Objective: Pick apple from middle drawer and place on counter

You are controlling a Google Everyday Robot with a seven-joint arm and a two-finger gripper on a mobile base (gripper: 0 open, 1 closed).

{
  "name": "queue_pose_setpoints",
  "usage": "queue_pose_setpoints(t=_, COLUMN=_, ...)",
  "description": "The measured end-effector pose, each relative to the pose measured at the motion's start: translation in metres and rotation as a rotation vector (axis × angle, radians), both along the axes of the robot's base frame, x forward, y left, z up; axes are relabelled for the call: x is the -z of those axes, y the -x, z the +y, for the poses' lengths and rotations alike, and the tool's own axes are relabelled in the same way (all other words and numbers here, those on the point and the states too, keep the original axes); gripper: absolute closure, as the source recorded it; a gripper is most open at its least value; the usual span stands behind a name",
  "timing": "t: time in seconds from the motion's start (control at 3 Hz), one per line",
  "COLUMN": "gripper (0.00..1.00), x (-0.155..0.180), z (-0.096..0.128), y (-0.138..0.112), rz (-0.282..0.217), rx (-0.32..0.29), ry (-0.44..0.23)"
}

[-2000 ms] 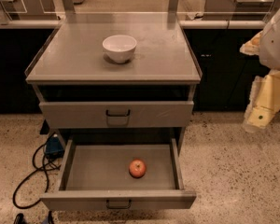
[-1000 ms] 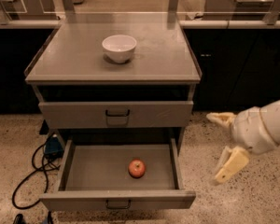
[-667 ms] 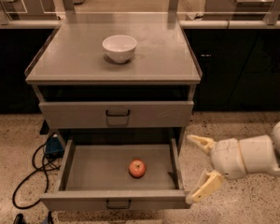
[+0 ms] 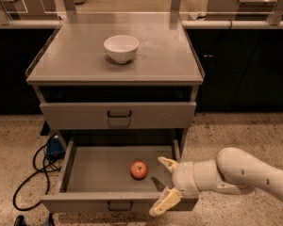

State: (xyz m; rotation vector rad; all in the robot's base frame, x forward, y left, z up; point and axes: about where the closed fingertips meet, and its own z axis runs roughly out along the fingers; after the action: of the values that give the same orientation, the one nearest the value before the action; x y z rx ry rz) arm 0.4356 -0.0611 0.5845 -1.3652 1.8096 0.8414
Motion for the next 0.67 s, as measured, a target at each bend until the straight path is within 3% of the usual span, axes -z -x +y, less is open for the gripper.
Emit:
queue_pose_setpoints(t=0.33, gripper=0.00, x=0.002, z=0.008, y=-0.021, rz=-0.029, rx=0.043, ry=0.018)
queue_pose_setpoints(t=0.67, gripper=0.00, x=0.012, z=0.010, y=-0.022, rz=-0.014, rx=0.044, ry=-0.036)
